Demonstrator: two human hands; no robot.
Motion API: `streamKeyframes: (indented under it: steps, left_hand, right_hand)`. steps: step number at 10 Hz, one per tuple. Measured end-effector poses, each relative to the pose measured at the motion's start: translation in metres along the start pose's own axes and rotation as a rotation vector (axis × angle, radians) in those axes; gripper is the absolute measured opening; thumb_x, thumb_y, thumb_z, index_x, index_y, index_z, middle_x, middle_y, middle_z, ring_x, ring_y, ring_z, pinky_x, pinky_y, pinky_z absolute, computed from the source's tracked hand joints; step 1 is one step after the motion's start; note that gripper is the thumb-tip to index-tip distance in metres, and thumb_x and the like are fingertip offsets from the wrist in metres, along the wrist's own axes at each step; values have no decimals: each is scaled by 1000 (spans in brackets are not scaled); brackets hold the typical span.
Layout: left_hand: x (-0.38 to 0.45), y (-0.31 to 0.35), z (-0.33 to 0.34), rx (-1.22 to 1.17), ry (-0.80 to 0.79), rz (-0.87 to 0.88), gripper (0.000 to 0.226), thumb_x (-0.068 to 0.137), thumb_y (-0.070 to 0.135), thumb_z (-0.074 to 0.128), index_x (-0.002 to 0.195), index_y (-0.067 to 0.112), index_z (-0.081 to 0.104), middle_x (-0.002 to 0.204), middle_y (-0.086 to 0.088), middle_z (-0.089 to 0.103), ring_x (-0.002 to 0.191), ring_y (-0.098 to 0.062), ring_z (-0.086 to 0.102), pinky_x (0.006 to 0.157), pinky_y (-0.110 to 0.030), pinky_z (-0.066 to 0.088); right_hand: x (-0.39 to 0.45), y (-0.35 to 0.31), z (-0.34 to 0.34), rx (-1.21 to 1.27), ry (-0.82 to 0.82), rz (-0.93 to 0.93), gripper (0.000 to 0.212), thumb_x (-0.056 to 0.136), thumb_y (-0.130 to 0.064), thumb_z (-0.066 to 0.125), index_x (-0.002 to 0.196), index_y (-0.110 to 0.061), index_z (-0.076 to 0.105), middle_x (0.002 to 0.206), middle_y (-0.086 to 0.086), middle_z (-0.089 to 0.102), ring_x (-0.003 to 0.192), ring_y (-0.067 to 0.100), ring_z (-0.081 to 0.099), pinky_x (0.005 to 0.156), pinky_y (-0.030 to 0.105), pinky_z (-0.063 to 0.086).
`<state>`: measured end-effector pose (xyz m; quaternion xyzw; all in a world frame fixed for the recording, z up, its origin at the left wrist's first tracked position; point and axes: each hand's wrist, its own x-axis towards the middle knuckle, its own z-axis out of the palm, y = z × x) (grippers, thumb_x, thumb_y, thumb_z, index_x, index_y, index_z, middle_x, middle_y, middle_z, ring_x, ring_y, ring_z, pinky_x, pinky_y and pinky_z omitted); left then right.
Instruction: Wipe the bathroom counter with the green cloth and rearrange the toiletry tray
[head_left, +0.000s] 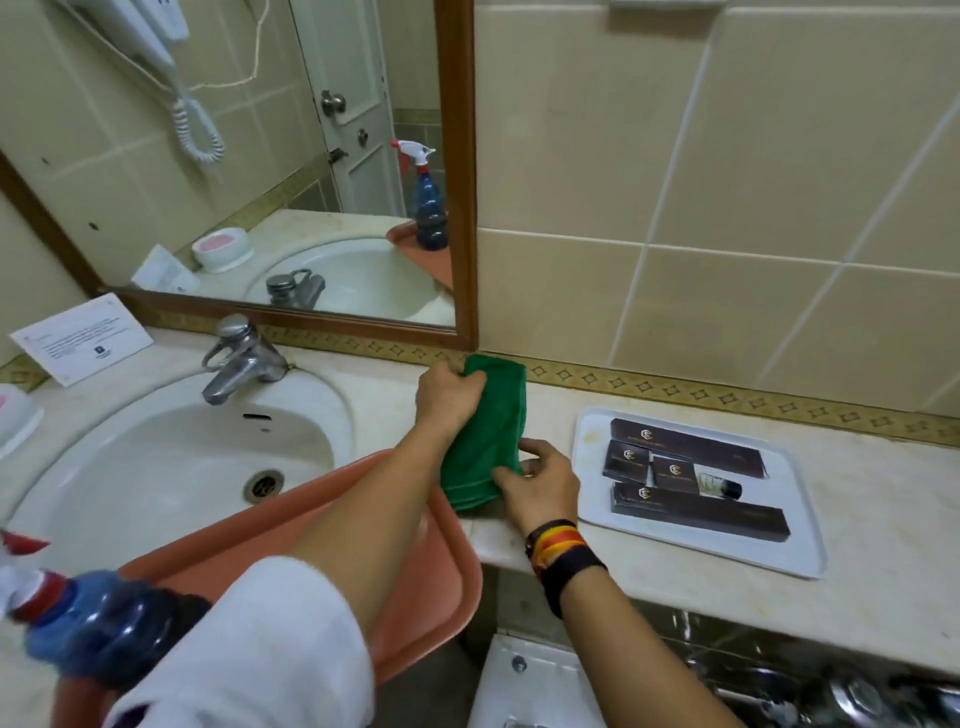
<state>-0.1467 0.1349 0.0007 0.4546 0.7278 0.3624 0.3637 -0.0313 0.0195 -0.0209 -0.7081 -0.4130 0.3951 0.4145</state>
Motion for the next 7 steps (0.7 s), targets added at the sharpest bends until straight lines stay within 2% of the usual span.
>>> streamKeyframes:
  steps: [1,2,3,4,5,6,7]
  left_hand:
    - [-29,-13,-55,-83,92,-13,30,82,35,65,103,16,74,103,-7,76,97,-29,71,89,-40,59]
    - [-59,-41,-98,-91,117,-95,14,83,26,66,90,16,72,100,-12,76,97,-33,71,90,-43,59]
    - [-82,-76,-118,-34,138,-179,14,85,14,67,95,7,73,99,-16,76,98,-36,71,88,-42,59]
    - [-91,-104,-117,-63,132,-222,14,86,9,66,97,4,71,96,-16,75,95,-37,71,86,-44,58]
    - [-102,-110,-111,101,125,-177,28,89,16,62,115,7,69,114,-18,74,102,-34,69,93,-41,56]
    - [-119,-106,-102,360,184,35,48,95,28,56,137,6,54,137,-19,61,122,-37,61,105,-49,51]
    - [-140,-76,-98,563,265,388,58,103,33,47,154,9,37,158,-17,42,145,-35,42,120,-51,35]
  right_hand:
    - [-25,-10,-18,51,-158,-40,40,78,-11,80,117,-15,72,83,-2,66,72,22,71,64,35,63]
    - [-57,-18,-17,-67,-268,-94,33,75,-13,83,107,-15,74,85,-3,66,74,21,70,67,32,61]
    - [-83,-10,0,-260,-288,-152,31,73,-17,82,103,-17,75,94,2,71,88,20,68,79,28,56]
    - [-95,4,16,-352,-279,-186,27,76,-15,75,103,-18,75,102,4,74,97,25,70,86,32,57]
    - [-100,9,15,-542,-293,-251,28,81,-21,72,108,-15,73,110,10,73,103,31,68,89,35,56]
    - [-110,11,-2,-691,-276,-364,34,90,-35,63,116,-14,67,115,11,63,107,33,63,89,38,53]
    - [-119,0,-28,-633,-174,-520,42,95,-37,51,129,-14,60,139,13,53,130,34,50,108,42,43]
